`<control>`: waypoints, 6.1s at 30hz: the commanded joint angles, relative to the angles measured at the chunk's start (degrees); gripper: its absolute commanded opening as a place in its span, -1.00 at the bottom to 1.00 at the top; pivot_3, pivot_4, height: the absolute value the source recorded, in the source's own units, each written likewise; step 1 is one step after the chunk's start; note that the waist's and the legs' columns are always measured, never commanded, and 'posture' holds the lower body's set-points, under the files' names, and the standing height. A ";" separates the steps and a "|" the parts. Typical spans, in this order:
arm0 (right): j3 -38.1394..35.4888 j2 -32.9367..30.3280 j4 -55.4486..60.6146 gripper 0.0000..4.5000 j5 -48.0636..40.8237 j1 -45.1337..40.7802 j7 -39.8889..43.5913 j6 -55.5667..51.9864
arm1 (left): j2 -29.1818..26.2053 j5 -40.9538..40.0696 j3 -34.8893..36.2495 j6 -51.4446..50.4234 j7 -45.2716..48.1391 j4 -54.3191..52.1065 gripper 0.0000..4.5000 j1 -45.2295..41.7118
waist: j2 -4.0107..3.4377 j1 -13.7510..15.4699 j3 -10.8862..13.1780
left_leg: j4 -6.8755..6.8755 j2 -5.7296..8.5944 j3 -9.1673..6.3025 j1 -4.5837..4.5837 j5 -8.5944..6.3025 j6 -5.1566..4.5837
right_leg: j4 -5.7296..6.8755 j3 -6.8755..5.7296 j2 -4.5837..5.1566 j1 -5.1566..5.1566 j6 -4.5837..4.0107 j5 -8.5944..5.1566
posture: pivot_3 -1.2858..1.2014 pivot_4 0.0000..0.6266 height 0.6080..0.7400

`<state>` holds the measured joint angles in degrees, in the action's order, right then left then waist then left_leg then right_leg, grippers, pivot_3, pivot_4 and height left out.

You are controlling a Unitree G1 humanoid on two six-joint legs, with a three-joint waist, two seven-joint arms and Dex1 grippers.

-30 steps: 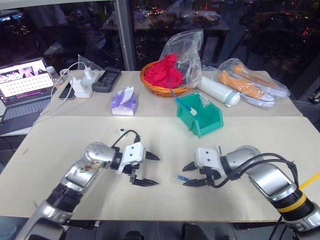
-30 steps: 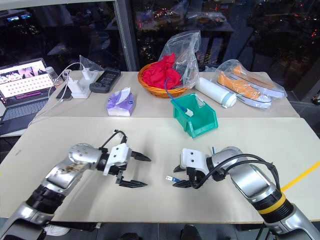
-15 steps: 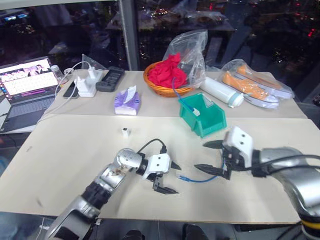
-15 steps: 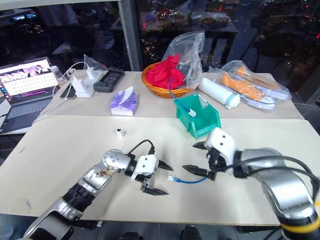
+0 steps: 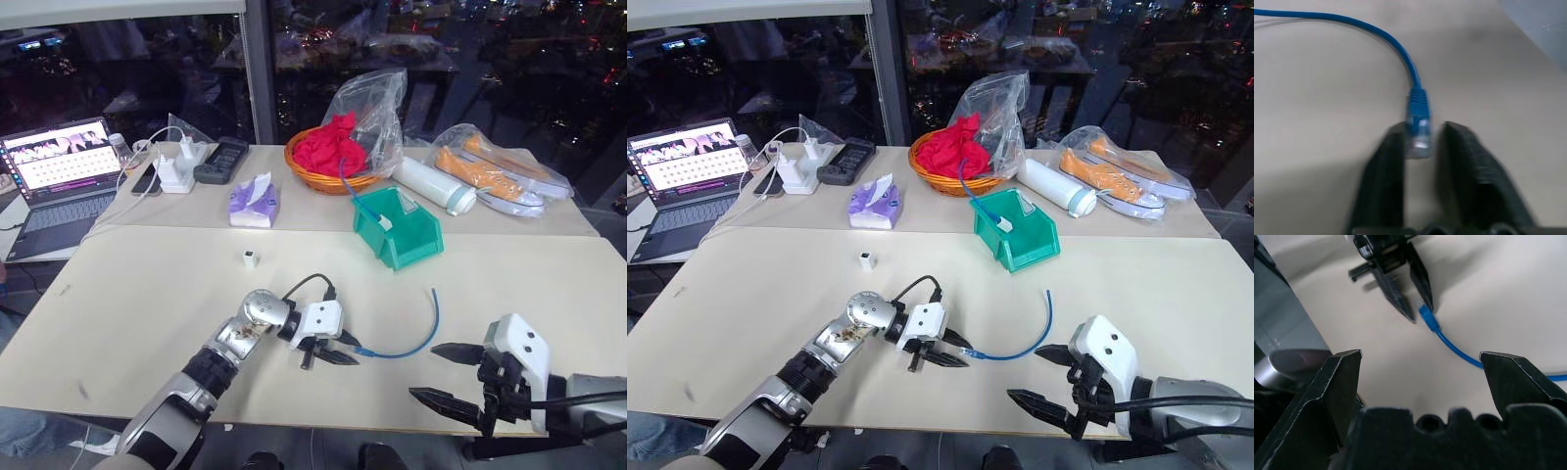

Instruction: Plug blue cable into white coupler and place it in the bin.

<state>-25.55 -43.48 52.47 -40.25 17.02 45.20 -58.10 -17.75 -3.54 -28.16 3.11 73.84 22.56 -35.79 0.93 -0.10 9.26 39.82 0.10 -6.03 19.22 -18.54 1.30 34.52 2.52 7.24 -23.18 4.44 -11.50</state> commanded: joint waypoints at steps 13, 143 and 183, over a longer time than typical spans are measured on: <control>6.86 25.64 -4.22 1.00 -63.95 6.61 -64.22 15.74 | 3.63 -7.79 6.15 -18.33 -5.91 -16.61 -0.97 1.42 | -0.03 -0.50 0.01 | -0.09 -0.01 -0.13 0.05 -0.04 -0.06 | -0.05 -0.04 0.00 -0.11 -0.01 -0.04 | 0.03 -0.52 1.00; 29.37 18.59 -10.94 -1.00 -44.85 -12.30 -76.11 24.04 | 2.09 0.44 1.51 -32.96 -16.81 -20.79 -0.71 3.82 | -0.04 -0.59 0.03 | -0.76 0.00 -0.08 0.29 0.14 0.20 | 0.20 0.07 -0.04 -0.88 -0.22 -0.21 | 0.03 -0.52 1.00; 31.26 13.61 -15.16 -1.00 -39.88 -15.46 -78.41 14.35 | 7.19 -5.06 4.06 -54.19 -22.62 -25.79 -0.71 -1.15 | 0.00 -0.49 0.00 | -0.73 0.00 -0.09 0.14 0.14 0.20 | 0.20 0.06 -0.04 -0.69 -0.23 -0.23 | 0.03 -0.52 1.00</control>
<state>3.88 -28.77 37.99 -81.26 0.80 -32.34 -40.12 -11.79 -7.15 -23.93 -50.14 52.34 -0.38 -35.61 0.92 -0.59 9.26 39.09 0.10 -6.12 19.35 -18.40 1.50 34.72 2.59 7.20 -23.86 4.21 -11.73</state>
